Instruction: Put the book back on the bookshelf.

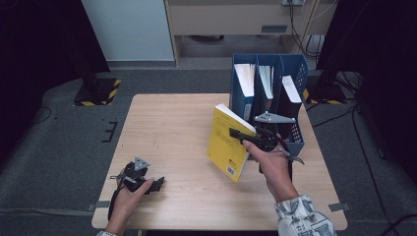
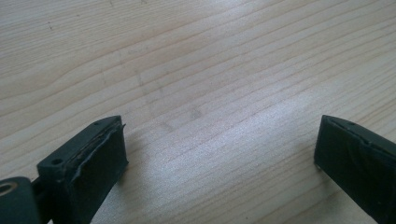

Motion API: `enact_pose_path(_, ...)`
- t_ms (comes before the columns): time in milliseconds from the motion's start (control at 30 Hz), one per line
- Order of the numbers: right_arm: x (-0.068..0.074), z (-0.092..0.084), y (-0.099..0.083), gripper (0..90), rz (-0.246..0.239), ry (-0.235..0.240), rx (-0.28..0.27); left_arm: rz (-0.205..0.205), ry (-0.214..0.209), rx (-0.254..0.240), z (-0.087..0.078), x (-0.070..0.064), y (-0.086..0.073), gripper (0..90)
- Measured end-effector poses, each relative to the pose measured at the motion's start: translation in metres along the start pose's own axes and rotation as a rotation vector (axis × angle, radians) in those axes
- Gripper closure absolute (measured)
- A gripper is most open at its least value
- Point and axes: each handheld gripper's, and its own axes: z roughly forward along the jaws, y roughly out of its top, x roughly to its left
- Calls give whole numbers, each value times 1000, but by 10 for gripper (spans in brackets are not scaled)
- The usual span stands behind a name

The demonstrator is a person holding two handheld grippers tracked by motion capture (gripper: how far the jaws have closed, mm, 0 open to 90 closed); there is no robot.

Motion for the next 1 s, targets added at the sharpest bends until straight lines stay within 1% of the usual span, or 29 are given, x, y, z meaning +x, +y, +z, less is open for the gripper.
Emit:
enact_pose_path(367,-6,-12,-7,751,14,-5,3,2,0,-10,1,0,-1,0)
enact_pose_path(567,-9,-20,-10,751,15,-18,8,0,-1,-29,2,-1,-3,0)
enact_pose_path(833,-12,-32,-4,751,24,-28,5,2,-2,-38,2,-1,-3,0)
enact_pose_path(933,-12,-38,-1,751,15,-33,-7,2,-2,-38,2,-1,-3,0)
enact_pose_path(1000,-13,-42,2,751,17,-34,-15,2,-2,-39,2,-1,-3,0)
